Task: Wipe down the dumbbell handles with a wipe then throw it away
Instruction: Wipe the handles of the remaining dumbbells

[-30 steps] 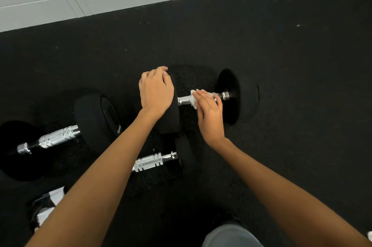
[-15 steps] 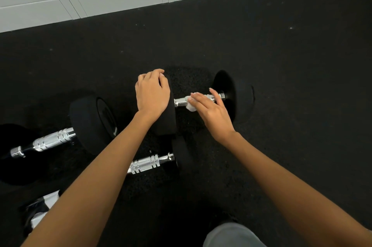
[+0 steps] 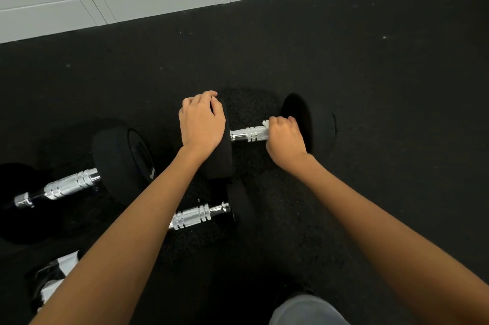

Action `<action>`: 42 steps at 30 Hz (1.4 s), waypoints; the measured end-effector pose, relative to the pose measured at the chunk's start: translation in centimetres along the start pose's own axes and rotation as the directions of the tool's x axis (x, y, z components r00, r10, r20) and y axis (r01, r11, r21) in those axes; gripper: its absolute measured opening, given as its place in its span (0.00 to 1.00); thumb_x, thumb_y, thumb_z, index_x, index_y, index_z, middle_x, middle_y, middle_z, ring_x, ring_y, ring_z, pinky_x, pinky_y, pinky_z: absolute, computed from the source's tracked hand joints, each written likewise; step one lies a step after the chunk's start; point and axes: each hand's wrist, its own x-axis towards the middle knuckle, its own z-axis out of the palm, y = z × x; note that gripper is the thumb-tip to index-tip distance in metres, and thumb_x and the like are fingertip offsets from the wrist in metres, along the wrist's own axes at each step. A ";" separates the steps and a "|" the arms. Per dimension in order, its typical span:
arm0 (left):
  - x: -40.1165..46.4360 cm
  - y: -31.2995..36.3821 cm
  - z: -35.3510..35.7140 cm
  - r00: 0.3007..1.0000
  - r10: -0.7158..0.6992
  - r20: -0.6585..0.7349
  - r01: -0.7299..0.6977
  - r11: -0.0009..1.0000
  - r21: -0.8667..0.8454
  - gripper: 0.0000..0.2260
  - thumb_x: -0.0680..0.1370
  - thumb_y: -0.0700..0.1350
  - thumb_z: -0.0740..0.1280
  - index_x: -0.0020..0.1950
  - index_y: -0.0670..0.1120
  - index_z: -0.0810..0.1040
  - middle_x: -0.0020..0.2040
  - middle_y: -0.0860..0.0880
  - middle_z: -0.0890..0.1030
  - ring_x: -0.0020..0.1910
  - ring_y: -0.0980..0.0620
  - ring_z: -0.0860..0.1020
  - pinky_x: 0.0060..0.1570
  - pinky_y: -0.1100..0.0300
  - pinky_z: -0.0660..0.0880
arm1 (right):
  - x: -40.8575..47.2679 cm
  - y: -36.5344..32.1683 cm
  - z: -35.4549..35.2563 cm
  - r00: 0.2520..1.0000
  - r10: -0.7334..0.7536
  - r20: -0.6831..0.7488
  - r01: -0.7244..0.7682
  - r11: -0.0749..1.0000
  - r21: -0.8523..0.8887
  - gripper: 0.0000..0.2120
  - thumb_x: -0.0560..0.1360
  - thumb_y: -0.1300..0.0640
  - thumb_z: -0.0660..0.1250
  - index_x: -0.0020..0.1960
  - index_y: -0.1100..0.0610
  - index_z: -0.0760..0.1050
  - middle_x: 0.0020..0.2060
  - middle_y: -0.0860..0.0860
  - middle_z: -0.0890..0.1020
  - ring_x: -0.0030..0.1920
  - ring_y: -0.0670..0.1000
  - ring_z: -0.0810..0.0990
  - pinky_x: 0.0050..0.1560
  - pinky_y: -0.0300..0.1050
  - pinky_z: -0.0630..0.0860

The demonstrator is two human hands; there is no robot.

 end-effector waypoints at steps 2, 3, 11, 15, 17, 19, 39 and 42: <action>0.0 0.0 0.0 1.000 -0.001 -0.001 0.001 1.000 0.005 0.16 0.81 0.45 0.53 0.64 0.46 0.75 0.60 0.47 0.79 0.64 0.47 0.69 0.64 0.49 0.66 | 1.3 -0.8 -0.8 0.999 -0.020 0.031 0.018 0.998 0.062 0.11 0.77 0.61 0.56 0.55 0.63 0.72 0.52 0.59 0.80 0.53 0.59 0.77 0.59 0.50 0.65; 0.0 0.1 0.0 1.000 0.000 -0.005 0.000 1.000 0.008 0.16 0.81 0.45 0.53 0.64 0.46 0.75 0.60 0.47 0.79 0.64 0.46 0.69 0.63 0.49 0.66 | 1.8 -1.3 -1.0 0.999 -0.034 0.036 0.031 0.997 0.074 0.11 0.77 0.59 0.56 0.54 0.63 0.73 0.52 0.58 0.80 0.53 0.59 0.78 0.58 0.50 0.64; 0.0 0.0 0.0 1.000 -0.001 0.002 0.001 1.000 0.012 0.16 0.81 0.46 0.53 0.64 0.46 0.74 0.60 0.47 0.79 0.64 0.46 0.69 0.63 0.48 0.67 | 1.6 -2.9 0.3 0.984 -0.178 -0.024 0.162 0.821 0.548 0.15 0.79 0.59 0.54 0.58 0.56 0.76 0.52 0.50 0.81 0.55 0.48 0.77 0.67 0.48 0.55; -0.1 0.0 0.0 1.000 0.008 -0.008 -0.008 1.000 0.009 0.16 0.81 0.46 0.53 0.64 0.46 0.74 0.60 0.47 0.78 0.64 0.47 0.69 0.63 0.49 0.67 | 1.3 -0.9 0.7 0.975 -0.213 -0.060 0.212 0.824 0.525 0.15 0.79 0.59 0.54 0.59 0.54 0.77 0.48 0.46 0.82 0.50 0.45 0.77 0.67 0.47 0.56; -0.2 0.0 0.0 1.000 0.011 -0.009 -0.011 1.000 0.015 0.16 0.81 0.46 0.53 0.64 0.46 0.75 0.60 0.47 0.78 0.64 0.47 0.69 0.63 0.49 0.67 | 2.1 -0.9 -0.1 0.987 -0.154 0.053 0.104 0.848 0.519 0.15 0.79 0.58 0.52 0.49 0.52 0.78 0.37 0.47 0.81 0.43 0.48 0.77 0.66 0.47 0.58; -0.2 0.0 0.0 1.000 0.009 -0.005 -0.009 1.000 0.019 0.16 0.81 0.46 0.53 0.64 0.46 0.75 0.61 0.47 0.78 0.64 0.47 0.69 0.63 0.49 0.67 | 3.4 -1.5 -1.0 0.977 -0.119 0.177 0.035 0.907 0.419 0.18 0.79 0.57 0.50 0.34 0.51 0.70 0.33 0.48 0.77 0.45 0.53 0.78 0.62 0.50 0.59; -0.4 0.1 0.0 1.000 0.003 0.013 -0.003 0.999 0.046 0.16 0.81 0.45 0.52 0.64 0.46 0.74 0.63 0.48 0.77 0.65 0.48 0.69 0.63 0.50 0.67 | -1.4 -2.4 3.6 0.898 -0.258 -0.357 0.392 0.839 0.378 0.19 0.77 0.58 0.64 0.68 0.54 0.71 0.62 0.48 0.77 0.63 0.46 0.73 0.69 0.54 0.53; -0.4 0.1 -0.1 1.000 0.006 0.008 -0.006 0.999 0.037 0.16 0.81 0.45 0.52 0.64 0.46 0.74 0.63 0.47 0.77 0.65 0.47 0.69 0.63 0.50 0.67 | -2.1 -1.7 3.8 0.864 -0.290 -0.411 0.440 0.832 0.338 0.21 0.76 0.61 0.64 0.69 0.55 0.71 0.65 0.49 0.76 0.68 0.48 0.71 0.72 0.54 0.54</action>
